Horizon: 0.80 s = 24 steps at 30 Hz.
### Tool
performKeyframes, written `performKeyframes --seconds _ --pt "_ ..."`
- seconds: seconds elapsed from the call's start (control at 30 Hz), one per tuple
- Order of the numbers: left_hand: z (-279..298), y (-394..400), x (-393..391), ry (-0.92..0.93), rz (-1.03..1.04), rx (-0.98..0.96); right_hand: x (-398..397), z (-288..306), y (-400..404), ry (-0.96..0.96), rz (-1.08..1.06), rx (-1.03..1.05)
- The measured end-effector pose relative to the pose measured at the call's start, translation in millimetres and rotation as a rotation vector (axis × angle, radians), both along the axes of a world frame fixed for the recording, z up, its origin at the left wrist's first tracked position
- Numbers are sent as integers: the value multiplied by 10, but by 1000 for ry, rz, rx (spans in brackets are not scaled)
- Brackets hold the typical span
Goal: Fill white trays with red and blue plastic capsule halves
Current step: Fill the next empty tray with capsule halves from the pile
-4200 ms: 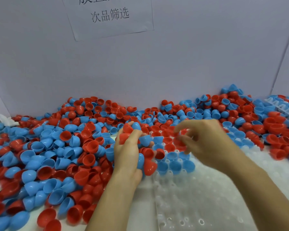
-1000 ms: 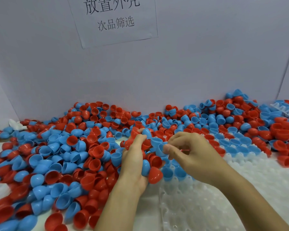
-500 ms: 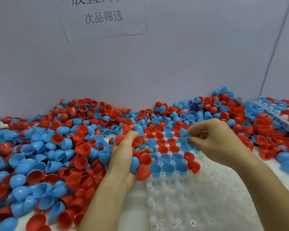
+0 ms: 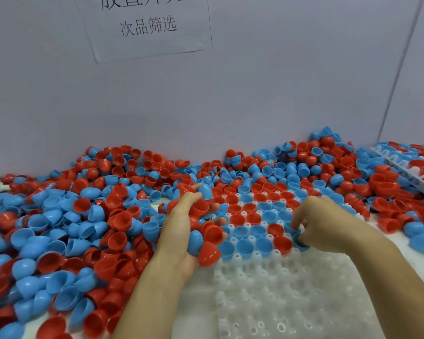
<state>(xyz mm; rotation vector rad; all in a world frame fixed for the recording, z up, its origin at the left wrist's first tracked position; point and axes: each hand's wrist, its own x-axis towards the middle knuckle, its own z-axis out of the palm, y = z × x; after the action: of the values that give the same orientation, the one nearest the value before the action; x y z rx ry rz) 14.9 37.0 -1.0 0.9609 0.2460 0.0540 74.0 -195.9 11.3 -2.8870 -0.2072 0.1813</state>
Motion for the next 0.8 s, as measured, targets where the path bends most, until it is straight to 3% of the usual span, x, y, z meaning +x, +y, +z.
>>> performKeyframes --seconds 0.1,0.17,0.3,0.43,0.63,0.8 --pt "13 -5 -12 6 -26 -3 -59 68 -34 8 41 4" --pt "19 -10 -17 5 -59 6 -83 114 -32 -84 61 49" --pt "42 -31 -37 -37 -175 52 -166 167 250 -345 188 458" --pt "37 -38 -54 -73 -291 106 -274 110 678 -295 356 734" --pt "22 -38 -44 -102 -329 140 -263 93 704 -259 264 1012" --pt "36 -31 -41 -103 -306 138 -254 73 704 -205 214 1089"
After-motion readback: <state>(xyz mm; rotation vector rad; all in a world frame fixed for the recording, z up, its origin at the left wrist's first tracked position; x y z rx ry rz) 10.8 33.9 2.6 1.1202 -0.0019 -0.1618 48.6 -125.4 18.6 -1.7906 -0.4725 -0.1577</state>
